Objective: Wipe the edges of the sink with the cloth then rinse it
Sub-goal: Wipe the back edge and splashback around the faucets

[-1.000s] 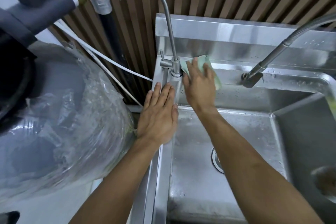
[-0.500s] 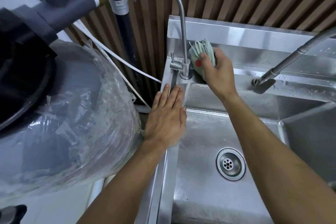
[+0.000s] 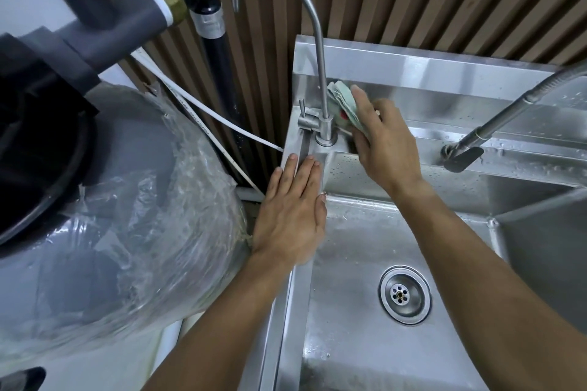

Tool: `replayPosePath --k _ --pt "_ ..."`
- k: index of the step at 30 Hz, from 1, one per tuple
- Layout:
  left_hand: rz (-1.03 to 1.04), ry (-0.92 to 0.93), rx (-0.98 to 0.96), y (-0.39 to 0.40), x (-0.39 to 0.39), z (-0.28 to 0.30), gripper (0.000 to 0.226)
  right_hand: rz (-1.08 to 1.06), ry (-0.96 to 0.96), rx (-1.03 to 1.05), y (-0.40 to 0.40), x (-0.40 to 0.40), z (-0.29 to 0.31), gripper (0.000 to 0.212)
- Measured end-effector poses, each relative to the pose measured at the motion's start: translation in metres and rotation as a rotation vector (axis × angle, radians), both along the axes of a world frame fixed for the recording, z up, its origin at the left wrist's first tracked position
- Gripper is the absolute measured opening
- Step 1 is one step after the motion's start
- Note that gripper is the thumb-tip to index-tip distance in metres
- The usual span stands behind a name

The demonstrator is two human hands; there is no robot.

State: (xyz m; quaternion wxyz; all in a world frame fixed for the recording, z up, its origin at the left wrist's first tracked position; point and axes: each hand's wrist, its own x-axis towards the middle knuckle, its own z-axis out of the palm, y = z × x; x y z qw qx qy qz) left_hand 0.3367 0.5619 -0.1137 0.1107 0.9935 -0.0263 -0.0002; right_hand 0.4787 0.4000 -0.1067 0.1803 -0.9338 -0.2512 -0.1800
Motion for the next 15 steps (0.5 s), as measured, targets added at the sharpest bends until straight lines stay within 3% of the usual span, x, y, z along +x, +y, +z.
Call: replayPosePath --k 8,15 --pt "-0.005 0.01 0.004 -0.001 0.001 -0.001 0.061 0.265 0.06 -0.252 0.013 0.032 0.009 0.056" --pt "-0.002 0.009 0.01 -0.001 0.0 0.0 0.062 0.329 0.137 -0.361 -0.028 0.036 0.02 0.056"
